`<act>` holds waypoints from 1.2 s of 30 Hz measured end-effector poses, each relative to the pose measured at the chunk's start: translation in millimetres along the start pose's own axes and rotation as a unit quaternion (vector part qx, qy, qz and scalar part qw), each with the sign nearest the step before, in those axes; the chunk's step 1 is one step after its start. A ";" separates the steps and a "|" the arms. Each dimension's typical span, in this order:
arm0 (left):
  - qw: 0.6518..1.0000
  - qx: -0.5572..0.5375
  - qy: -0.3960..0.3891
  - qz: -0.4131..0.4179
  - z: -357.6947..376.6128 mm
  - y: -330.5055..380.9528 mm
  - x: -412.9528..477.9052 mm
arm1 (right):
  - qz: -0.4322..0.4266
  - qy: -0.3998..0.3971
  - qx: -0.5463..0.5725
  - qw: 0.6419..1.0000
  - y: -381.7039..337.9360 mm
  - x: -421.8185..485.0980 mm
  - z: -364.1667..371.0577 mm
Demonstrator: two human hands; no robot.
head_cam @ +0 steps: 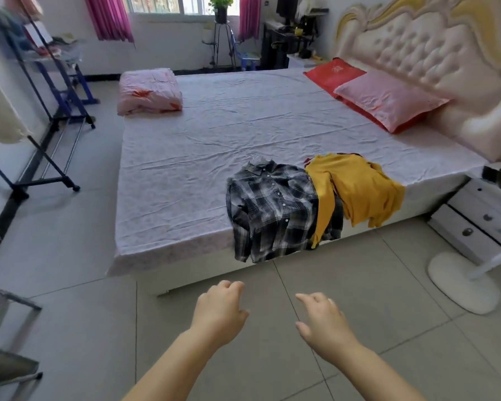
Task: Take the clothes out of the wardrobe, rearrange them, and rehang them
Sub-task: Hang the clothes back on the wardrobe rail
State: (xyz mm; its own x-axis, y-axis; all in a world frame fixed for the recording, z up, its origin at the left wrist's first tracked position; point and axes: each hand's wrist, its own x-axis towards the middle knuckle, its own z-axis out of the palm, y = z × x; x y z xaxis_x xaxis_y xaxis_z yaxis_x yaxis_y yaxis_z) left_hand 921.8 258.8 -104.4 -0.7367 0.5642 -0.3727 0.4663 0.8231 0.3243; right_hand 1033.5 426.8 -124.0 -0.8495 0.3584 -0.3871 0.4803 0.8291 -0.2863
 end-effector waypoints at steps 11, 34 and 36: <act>0.999 -0.033 -0.010 0.004 -74.4 -7.1 242.8 | 0.005 -0.023 0.005 1.000 6.9 241.4 -82.8; 0.981 -0.116 -0.037 -0.150 -196.9 -24.4 660.7 | -0.063 -0.187 -0.055 0.979 12.4 775.9 -204.8; 0.978 -0.124 -0.041 -0.164 -191.9 -24.7 699.3 | -0.064 -0.195 -0.062 0.977 20.8 829.0 -197.1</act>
State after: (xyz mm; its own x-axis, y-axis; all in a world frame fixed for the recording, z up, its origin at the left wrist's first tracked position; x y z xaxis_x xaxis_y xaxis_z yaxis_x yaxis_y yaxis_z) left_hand 301.1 620.5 -206.2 -0.7804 0.2847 -0.5567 0.0718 0.9252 0.3726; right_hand 296.3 825.8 -278.2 -0.7414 0.0782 -0.6665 0.3255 0.9104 -0.2553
